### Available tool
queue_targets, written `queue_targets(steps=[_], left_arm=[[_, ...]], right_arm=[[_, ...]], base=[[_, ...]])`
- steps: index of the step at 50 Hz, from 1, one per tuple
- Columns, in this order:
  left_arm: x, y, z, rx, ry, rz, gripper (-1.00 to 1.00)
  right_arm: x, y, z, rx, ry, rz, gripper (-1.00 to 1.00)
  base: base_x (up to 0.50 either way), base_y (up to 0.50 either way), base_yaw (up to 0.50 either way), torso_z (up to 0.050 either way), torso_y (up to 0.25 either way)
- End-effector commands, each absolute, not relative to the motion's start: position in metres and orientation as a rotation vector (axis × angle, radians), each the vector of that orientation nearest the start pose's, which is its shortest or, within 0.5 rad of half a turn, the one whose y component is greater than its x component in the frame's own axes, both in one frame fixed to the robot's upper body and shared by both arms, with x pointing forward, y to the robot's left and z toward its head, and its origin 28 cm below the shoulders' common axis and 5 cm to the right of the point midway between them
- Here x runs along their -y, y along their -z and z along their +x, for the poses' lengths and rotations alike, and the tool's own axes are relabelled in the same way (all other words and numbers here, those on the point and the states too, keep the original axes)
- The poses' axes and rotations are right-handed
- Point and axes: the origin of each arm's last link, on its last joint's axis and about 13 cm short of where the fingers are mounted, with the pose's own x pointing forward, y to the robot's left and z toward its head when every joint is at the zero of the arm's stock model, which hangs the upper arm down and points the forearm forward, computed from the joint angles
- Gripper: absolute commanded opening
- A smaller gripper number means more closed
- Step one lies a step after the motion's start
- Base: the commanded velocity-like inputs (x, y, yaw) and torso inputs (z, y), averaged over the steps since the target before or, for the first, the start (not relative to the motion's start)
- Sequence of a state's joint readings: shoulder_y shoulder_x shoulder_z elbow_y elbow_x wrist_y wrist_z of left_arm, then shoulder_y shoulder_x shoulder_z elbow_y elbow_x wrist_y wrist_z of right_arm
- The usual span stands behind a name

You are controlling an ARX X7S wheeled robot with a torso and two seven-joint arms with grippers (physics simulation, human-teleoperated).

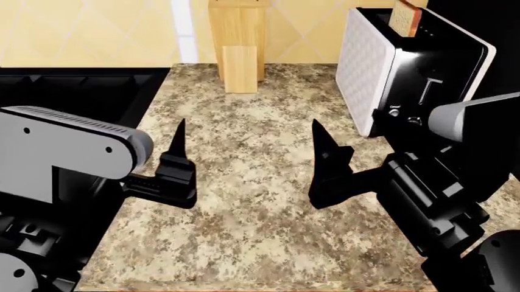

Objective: Push down the lever of the toaster to turn it on.

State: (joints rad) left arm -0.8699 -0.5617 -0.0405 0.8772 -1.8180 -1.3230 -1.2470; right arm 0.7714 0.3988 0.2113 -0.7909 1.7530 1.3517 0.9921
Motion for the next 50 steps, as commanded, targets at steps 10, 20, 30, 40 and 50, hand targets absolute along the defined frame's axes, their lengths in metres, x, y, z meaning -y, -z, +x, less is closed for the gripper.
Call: queue_targets(steps=[10,20,30,40,50], left_arm=[[-0.215,-0.260,0.165,0.132,0.165,0.165,1.00],[-0.210,-0.258,0.167,0.134,0.171,0.165,1.00],[-0.216,-0.259,0.161,0.142,0.171,0.160,1.00],[-0.211,-0.253,0.167,0.160,0.162,0.162,1.00],[-0.208,-0.255,0.170,0.161,0.162,0.163,1.00]], right_arm=[[0.106,-0.252,0.178,0.045,-0.303,0.077,1.00],[0.107,-0.253,0.187,0.036,-0.276,0.096,1.00],[0.120,-0.251,0.234,0.036,-0.184,0.077,1.00],[0.131,-0.259,0.253,0.060,-0.121,0.061,1.00],[0.144,-0.271,0.266,0.082,-0.051,0.040,1.00]], base=[[0.00,0.00,0.00,0.000,0.000],[0.00,0.00,0.00,0.000,0.000],[0.00,0.00,0.00,0.000,0.000],[0.00,0.00,0.00,0.000,0.000],[0.00,0.00,0.00,0.000,0.000]])
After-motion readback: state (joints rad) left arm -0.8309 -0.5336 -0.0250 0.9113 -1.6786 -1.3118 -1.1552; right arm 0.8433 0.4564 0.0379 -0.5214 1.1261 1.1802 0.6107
